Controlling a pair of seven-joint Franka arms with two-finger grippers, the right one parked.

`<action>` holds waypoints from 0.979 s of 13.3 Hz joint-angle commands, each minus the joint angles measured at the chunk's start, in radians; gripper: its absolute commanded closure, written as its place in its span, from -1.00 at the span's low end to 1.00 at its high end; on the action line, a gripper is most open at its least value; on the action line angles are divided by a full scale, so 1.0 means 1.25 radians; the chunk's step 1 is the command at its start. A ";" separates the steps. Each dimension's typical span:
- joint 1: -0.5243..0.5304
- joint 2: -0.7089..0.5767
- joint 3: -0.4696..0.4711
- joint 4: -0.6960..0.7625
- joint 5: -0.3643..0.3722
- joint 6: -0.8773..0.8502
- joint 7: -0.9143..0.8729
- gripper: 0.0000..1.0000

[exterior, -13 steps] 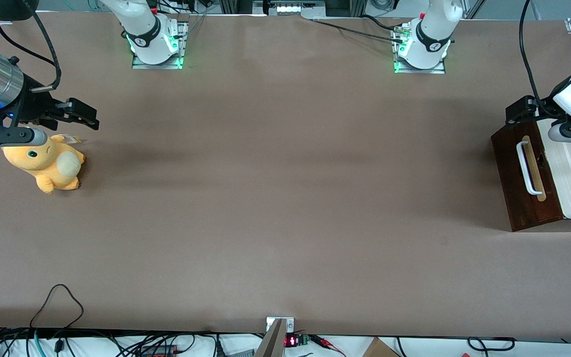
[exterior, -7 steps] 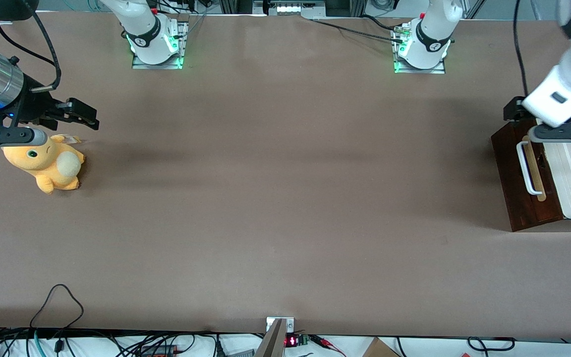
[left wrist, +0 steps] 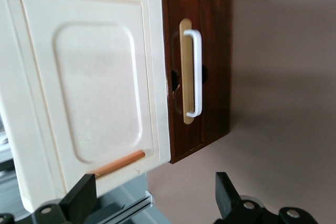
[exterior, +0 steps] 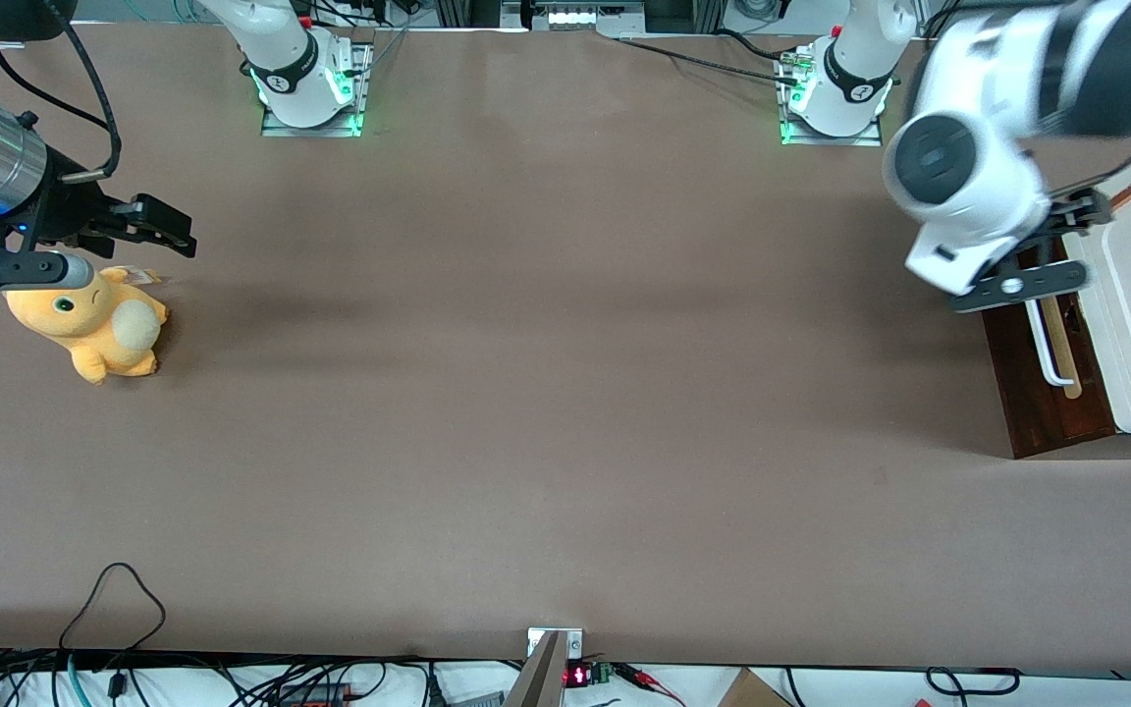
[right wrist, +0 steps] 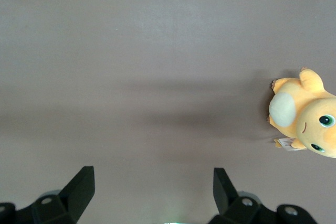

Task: Open lower drawer with left arm only
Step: 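Lower the open left gripper onto the drawer's white bar handle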

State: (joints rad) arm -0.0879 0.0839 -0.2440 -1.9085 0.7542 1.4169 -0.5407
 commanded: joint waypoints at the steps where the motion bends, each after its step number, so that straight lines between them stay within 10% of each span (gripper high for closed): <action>1: 0.002 0.010 -0.017 -0.114 0.075 0.008 -0.151 -1.00; 13: 0.014 0.198 0.085 -0.275 0.508 0.234 -0.261 -1.00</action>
State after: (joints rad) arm -0.0794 0.3051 -0.1783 -2.2645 1.3183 1.6437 -0.8572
